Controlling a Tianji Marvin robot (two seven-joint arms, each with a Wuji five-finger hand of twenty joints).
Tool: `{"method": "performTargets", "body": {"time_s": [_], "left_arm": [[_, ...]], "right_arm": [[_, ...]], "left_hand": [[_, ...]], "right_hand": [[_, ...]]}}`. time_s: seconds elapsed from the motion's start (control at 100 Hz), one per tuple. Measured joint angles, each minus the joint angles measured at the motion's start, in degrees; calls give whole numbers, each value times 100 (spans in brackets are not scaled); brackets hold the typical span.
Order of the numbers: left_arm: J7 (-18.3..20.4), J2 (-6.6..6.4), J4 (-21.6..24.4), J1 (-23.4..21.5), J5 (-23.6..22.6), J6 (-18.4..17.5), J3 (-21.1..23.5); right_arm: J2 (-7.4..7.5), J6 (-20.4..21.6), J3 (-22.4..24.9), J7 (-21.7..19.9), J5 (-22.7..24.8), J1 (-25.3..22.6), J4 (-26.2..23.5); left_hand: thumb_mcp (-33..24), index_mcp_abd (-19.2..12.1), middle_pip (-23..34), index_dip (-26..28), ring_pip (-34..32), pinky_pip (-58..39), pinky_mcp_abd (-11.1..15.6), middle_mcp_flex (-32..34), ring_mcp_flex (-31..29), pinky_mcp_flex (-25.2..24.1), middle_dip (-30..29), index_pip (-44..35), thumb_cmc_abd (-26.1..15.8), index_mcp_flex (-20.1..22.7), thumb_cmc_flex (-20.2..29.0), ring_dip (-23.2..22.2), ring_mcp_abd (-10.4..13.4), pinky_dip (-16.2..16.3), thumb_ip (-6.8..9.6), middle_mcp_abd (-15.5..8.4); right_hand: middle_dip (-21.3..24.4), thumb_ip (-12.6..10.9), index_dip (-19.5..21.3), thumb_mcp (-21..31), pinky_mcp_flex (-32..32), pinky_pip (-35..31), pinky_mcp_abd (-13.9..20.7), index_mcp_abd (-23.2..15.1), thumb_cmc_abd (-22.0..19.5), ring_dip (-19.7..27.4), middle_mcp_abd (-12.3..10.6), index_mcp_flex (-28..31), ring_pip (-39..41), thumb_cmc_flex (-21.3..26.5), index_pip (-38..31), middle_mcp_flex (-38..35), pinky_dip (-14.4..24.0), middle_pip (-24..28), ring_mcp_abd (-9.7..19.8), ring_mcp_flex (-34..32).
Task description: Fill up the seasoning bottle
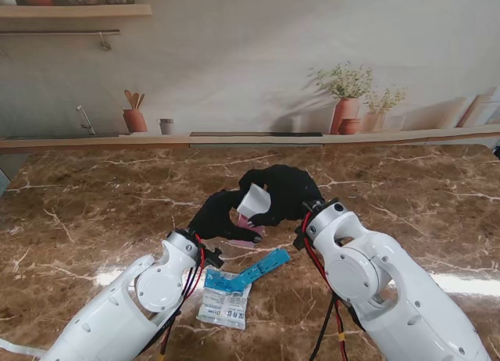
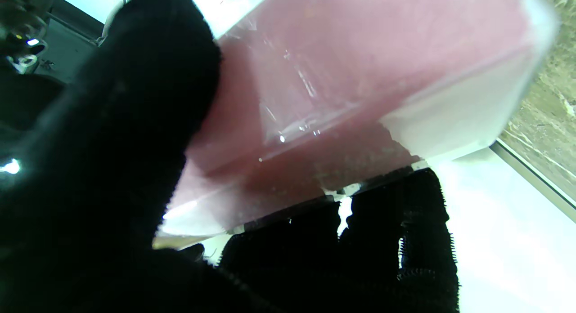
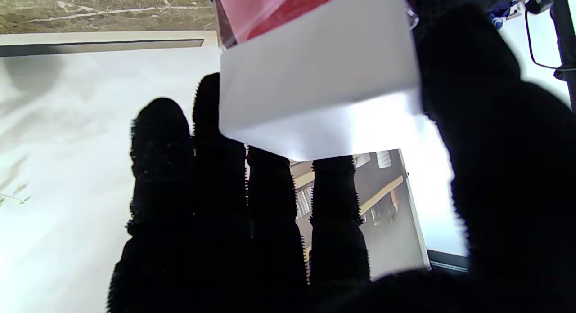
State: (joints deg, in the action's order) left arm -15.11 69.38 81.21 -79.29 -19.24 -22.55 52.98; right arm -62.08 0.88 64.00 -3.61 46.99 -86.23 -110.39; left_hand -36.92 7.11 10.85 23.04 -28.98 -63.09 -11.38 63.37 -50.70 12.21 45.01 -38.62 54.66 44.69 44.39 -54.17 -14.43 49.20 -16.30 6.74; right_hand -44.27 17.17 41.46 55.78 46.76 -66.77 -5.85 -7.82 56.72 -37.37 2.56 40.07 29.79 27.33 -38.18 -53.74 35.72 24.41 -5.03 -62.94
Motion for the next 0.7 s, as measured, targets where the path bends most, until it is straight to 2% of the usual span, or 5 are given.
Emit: {"method": "performTargets", "body": {"time_s": [0.14,0.49,0.61,0.7], "left_arm": [[2,0,-2,-27,-13,3,-4],[-4,-1,-28,-25,-6,3,-13],[4,-2,-28,-23,-21,2,-25],[5,-1,-28,-19,-29,0,-32]], "right_arm": [[37,105,-8,-253,37,92,6],[77,123,-101,-393,254,219,22],[95,162,-80,-572,284,247,-6],[112,185,-67,-670,272,273,-24]], "left_hand": [[0,0,0,0,0,0,0,0,0,0,0,0,0,0,0,0,0,0,0,0],[0,15,0,1,0,0,0,0,0,0,0,0,0,0,0,0,0,0,0,0],[0,16,0,1,0,0,0,0,0,0,0,0,0,1,0,0,0,0,0,0],[0,16,0,1,0,0,0,0,0,0,0,0,0,1,0,0,0,0,0,0]], "right_hand": [[0,0,-104,0,0,0,0,0,-3,0,32,3,0,9,-48,-22,1,-13,-5,0],[9,2,-519,0,-24,0,-2,-8,-4,0,69,143,21,9,-51,-232,138,-325,-6,-1],[198,2,-720,2,-109,0,-3,-16,-78,-5,74,280,21,9,151,-314,151,-498,-9,0],[290,2,-726,2,-159,0,-4,-16,-118,-5,76,300,-5,9,221,-316,204,-505,-10,3]]}}
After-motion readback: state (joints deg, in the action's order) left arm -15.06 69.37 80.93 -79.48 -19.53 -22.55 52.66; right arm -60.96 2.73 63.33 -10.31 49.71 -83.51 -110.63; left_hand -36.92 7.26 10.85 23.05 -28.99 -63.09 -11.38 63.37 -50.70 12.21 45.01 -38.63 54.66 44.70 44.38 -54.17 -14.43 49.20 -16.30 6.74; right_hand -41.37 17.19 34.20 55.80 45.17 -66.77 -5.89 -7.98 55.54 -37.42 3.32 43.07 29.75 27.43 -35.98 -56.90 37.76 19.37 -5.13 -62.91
